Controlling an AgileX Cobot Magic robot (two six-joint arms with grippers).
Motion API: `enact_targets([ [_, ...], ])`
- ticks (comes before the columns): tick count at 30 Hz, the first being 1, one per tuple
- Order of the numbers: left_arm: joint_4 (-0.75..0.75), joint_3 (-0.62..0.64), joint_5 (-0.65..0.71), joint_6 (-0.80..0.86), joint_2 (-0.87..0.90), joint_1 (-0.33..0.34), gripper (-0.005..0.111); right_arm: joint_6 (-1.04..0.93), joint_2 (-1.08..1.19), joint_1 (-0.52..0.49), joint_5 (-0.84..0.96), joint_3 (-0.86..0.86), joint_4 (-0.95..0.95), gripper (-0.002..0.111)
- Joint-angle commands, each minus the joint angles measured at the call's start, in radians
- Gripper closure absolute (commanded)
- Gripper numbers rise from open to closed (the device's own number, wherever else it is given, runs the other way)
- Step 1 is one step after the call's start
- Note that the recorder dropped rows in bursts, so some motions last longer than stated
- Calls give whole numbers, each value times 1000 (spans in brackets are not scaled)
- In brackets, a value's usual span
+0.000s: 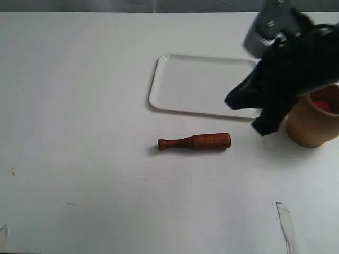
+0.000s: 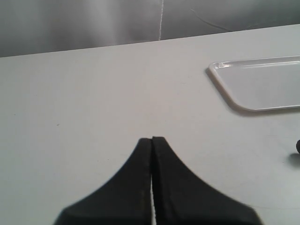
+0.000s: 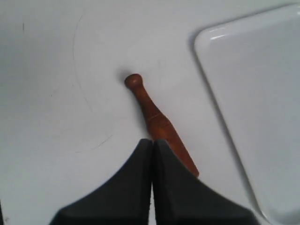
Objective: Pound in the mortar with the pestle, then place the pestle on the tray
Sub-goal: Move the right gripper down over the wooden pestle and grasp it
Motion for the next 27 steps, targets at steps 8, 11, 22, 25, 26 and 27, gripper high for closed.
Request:
enact_targets([
  [8,-7,1,-3,-8,-1,-8,107,510,431,303,-30,-320,-561,108],
  [11,-7,1,-3,-8,-1,-8,107,510,503,341,23,-387,-588,108],
  [22,-7,1,-3,-8,-1,-8,107,411,597,420,35,-438,-642,47],
  [25,-7,1,-3,-8,-1,-8,107,411,607,422,22,-438,-640,45],
  [26,-7,1,-3,-8,-1,-8,107,411,612,422,22,-438,-638,45],
  [27,-7,1,-3,-8,-1,-8,107,411,618,422,24,-438,-630,46],
])
